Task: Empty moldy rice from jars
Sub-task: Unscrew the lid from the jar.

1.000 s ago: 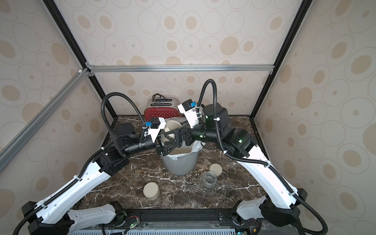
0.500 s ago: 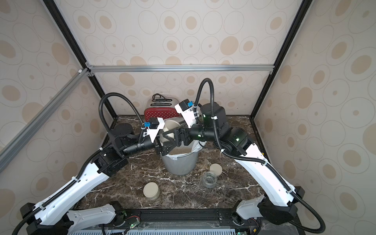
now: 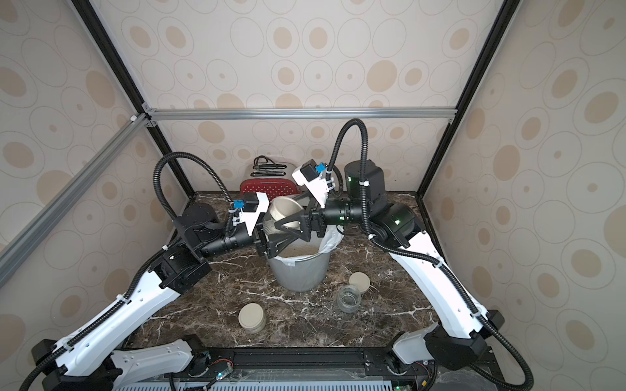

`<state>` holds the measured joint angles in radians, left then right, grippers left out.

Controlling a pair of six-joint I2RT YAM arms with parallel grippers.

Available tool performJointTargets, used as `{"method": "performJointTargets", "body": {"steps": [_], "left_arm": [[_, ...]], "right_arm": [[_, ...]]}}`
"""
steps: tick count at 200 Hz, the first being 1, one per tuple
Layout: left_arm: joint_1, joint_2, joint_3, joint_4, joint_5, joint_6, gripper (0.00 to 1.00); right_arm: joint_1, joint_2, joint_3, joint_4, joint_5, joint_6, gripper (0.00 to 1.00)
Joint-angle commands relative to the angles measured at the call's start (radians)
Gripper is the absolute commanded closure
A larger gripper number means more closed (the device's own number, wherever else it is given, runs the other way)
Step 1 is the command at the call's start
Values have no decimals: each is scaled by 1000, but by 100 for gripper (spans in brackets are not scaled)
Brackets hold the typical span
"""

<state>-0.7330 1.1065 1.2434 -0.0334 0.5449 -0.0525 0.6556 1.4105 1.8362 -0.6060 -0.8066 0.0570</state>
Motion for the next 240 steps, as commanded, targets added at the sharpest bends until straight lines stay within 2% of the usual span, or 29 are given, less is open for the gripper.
{"method": "performJointTargets", "body": {"steps": [1, 22, 55, 88, 165, 240], "left_arm": [[-10, -22, 48, 76, 154, -60, 58], [-10, -26, 43, 85, 139, -58, 58], [-11, -30, 33, 89, 116, -49, 57], [-10, -38, 21, 90, 93, -46, 58], [-10, -58, 11, 76, 53, -24, 57], [-10, -60, 4, 52, 21, 7, 58]], "right_arm": [[9, 25, 54, 63, -278, -92, 30], [9, 35, 61, 44, -257, -106, 27], [10, 8, 28, 57, -167, -101, 11], [10, -20, -7, 69, -102, -87, 0], [9, -58, -46, 65, -17, -74, 1], [9, -77, -32, 30, -11, -69, 1]]}}
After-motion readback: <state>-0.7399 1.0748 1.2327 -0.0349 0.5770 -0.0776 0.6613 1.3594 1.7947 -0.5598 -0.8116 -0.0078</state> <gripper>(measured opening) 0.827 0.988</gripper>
